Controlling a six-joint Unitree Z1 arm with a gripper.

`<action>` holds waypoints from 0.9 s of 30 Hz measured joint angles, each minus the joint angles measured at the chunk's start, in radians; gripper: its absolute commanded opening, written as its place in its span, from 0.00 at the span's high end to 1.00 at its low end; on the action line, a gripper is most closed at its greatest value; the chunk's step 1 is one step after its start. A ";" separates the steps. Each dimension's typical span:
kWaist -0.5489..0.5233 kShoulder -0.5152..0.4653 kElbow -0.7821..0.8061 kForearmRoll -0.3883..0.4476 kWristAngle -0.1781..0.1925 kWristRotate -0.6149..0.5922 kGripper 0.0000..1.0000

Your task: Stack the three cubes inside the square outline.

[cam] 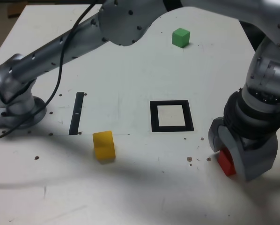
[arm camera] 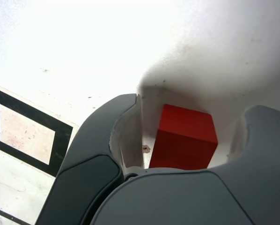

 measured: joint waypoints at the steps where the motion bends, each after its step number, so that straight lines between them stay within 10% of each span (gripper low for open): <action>1: -0.001 0.000 0.000 0.000 0.000 0.000 0.65; 27: -0.002 -0.069 0.064 0.017 0.010 -0.098 0.65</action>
